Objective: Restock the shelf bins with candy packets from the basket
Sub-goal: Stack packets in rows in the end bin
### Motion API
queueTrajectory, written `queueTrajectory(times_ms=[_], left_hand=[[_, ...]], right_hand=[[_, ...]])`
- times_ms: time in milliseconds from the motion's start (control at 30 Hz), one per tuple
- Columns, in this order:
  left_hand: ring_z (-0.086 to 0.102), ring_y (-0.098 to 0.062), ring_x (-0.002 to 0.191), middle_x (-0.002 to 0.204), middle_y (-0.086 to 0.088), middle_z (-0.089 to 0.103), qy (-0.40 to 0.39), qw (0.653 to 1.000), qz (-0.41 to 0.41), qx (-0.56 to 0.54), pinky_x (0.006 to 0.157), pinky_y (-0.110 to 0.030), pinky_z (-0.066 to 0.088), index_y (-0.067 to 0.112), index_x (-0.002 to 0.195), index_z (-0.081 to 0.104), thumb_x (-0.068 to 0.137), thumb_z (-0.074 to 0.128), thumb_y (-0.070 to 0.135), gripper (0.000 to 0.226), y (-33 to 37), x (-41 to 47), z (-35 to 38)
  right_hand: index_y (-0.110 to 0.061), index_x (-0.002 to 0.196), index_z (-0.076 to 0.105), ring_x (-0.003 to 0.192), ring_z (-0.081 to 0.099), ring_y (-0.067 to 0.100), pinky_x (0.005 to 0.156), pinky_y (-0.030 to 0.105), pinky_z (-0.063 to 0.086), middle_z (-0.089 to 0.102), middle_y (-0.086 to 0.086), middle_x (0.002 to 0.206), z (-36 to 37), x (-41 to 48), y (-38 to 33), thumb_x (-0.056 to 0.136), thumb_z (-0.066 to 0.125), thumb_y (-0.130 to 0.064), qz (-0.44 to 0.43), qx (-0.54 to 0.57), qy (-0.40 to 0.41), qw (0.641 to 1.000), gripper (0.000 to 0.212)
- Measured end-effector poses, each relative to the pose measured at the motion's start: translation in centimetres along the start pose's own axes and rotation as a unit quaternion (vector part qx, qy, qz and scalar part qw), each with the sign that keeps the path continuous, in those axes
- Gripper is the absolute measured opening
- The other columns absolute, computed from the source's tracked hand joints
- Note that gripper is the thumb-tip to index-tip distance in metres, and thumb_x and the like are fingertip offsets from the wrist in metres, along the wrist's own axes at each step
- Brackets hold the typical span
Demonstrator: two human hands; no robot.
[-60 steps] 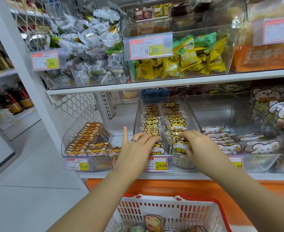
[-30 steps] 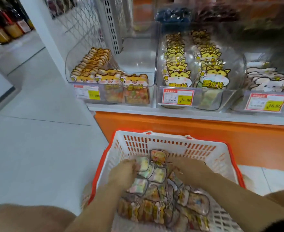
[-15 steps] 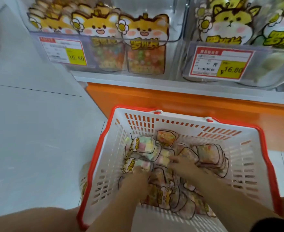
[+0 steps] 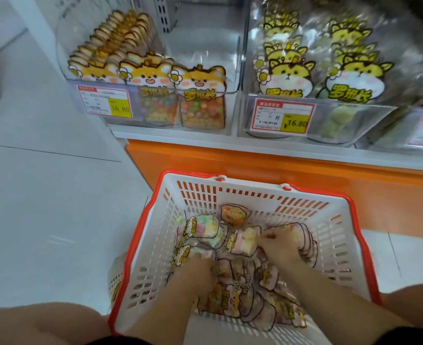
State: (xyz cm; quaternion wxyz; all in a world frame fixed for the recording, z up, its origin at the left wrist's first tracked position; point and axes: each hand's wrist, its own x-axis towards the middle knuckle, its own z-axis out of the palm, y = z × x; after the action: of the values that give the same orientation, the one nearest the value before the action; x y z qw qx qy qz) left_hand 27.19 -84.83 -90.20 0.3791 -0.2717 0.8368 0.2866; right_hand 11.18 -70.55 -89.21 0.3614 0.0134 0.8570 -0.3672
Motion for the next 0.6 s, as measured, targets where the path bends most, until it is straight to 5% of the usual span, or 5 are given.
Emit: queueTrajectory(times_ms=[133, 233, 400, 467, 600], left_hand=[[0.053, -0.01, 0.065, 0.073, 0.007, 0.05, 0.02, 0.974, 0.005, -0.227, 0.058, -0.022, 0.04, 0.017, 0.086, 0.058, 0.099, 0.051, 0.044, 0.03, 3.4, -3.4, -3.2], [0.065, -0.006, 0.089, 0.096, 0.014, 0.069, -0.04, 0.909, -0.009, -0.414, 0.075, -0.029, 0.046, 0.027, 0.103, 0.067, 0.088, 0.055, 0.07, 0.047, 5.5, -5.9, -5.4], [0.067, -0.02, 0.077, 0.086, -0.006, 0.072, -0.011, 0.685, 0.126, -0.718, 0.07, -0.033, 0.052, 0.013, 0.097, 0.075, 0.086, 0.067, 0.042, 0.033, 8.7, -9.7, -8.0], [0.066, -0.021, 0.072, 0.087, -0.009, 0.072, 0.012, 0.631, 0.178, -0.755, 0.061, -0.031, 0.053, 0.005, 0.111, 0.069, 0.083, 0.067, 0.031, 0.037, 9.9, -11.6, -9.3], [0.069, -0.017, 0.076, 0.093, -0.008, 0.074, 0.064, 0.647, 0.245, -0.719, 0.061, -0.028, 0.056, 0.005, 0.114, 0.063, 0.084, 0.064, 0.023, 0.034, 10.3, -14.5, -11.8]], right_hand=[[-0.015, 0.067, 0.062, 0.065, 0.065, 0.027, 0.067, 0.048, 0.059, 0.065, 0.004, 0.061, -2.8, -2.2, -2.7, 0.069, 0.073, -0.018, -0.028, 0.07, -0.003, 0.997, 0.011], [-0.008, 0.083, 0.061, 0.067, 0.063, 0.027, 0.06, 0.036, 0.052, 0.063, 0.011, 0.072, -4.6, -5.2, -4.7, 0.071, 0.07, -0.002, -0.05, 0.169, -0.048, 0.983, 0.016], [0.002, 0.109, 0.055, 0.078, 0.07, 0.035, 0.068, 0.039, 0.057, 0.069, 0.019, 0.088, -8.4, -10.6, -7.0, 0.082, 0.065, 0.012, -0.126, 0.282, -0.122, 0.943, 0.031], [0.005, 0.108, 0.054, 0.081, 0.072, 0.033, 0.067, 0.037, 0.059, 0.07, 0.02, 0.09, -10.1, -12.3, -7.9, 0.084, 0.064, 0.015, -0.171, 0.278, -0.148, 0.934, 0.027], [0.007, 0.104, 0.055, 0.088, 0.072, 0.031, 0.085, 0.044, 0.06, 0.07, 0.026, 0.093, -13.4, -14.5, -10.2, 0.085, 0.069, 0.009, -0.235, 0.173, -0.178, 0.94, 0.024]])
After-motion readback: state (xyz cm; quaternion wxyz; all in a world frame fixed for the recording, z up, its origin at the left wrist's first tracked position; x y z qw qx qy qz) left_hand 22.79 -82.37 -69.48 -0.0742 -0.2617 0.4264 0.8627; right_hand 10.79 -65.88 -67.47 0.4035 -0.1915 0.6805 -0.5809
